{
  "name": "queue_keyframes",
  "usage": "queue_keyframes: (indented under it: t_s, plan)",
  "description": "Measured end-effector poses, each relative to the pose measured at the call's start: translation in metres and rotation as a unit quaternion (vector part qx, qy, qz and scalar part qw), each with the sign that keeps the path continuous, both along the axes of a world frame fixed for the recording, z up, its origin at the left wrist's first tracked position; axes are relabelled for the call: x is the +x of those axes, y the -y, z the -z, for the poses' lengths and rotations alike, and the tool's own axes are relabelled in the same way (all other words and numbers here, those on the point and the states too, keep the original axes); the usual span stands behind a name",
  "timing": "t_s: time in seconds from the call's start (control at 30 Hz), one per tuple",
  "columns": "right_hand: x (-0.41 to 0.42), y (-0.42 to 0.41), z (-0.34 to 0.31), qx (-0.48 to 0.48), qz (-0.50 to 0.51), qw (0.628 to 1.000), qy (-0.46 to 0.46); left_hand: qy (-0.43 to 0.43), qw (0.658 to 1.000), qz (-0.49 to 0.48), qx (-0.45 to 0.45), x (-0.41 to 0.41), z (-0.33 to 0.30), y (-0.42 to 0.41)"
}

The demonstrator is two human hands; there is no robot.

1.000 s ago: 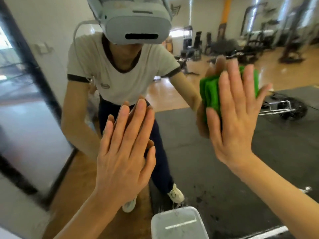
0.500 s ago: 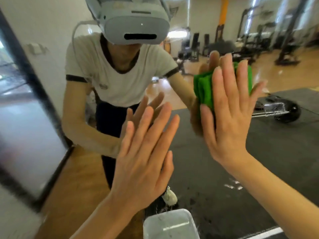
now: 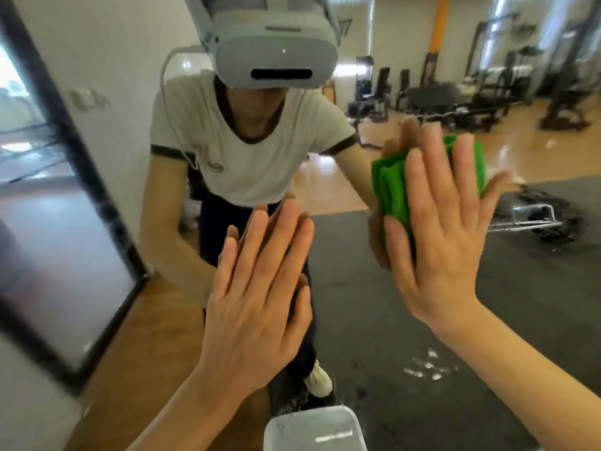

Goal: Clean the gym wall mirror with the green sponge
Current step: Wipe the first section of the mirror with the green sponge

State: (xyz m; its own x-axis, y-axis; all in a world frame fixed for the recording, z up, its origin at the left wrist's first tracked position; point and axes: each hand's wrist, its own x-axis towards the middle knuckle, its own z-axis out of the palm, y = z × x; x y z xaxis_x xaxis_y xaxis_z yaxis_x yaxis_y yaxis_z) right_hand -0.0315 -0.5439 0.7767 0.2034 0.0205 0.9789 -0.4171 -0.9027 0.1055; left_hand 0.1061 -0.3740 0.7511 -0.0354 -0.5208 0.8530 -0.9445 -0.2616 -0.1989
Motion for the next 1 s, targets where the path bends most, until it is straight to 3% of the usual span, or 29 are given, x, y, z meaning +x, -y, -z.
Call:
queue_keyframes:
  t_s: [0.07,0.17,0.23,0.3,0.43,0.5,0.67,0.73,0.8,0.93,1.0]
  plan:
    - [-0.003,-0.001,0.029,-0.019,0.0,0.999,-0.031,-0.01,1.0,0.007,-0.004,-0.002,0.001,0.0]
    - [-0.027,0.007,0.111,-0.098,0.031,0.98,-0.171,0.002,1.0,0.02,0.0,-0.011,0.002,0.002]
    - [-0.041,0.016,0.122,-0.151,0.046,0.963,-0.22,0.019,1.0,0.02,0.008,-0.018,0.002,0.008]
    - [-0.043,0.026,0.09,-0.176,0.038,0.961,-0.208,0.015,1.0,0.015,0.013,-0.024,0.001,0.017]
    - [-0.03,0.036,-0.004,-0.089,-0.005,0.994,-0.063,-0.005,1.0,0.008,-0.008,-0.031,0.0,0.03]
    - [-0.027,0.037,-0.007,-0.075,-0.001,0.996,-0.039,-0.005,1.0,-0.004,-0.016,-0.033,0.001,0.034]
    - [-0.062,0.047,0.108,-0.169,0.046,0.954,-0.245,-0.01,1.0,-0.008,-0.016,-0.035,0.002,0.037]
    - [-0.069,0.052,0.108,-0.197,0.046,0.938,-0.282,-0.004,1.0,-0.012,-0.013,-0.034,0.003,0.036]
    - [-0.066,0.055,0.075,-0.199,0.039,0.95,-0.237,0.002,1.0,-0.018,-0.013,-0.034,0.004,0.036]
    - [-0.048,0.054,-0.014,-0.077,0.013,0.995,-0.054,0.005,0.999,-0.029,-0.017,-0.034,0.005,0.037]
    - [-0.043,0.051,-0.018,-0.059,0.006,0.998,-0.026,0.003,0.999,-0.03,-0.019,-0.034,0.006,0.037]
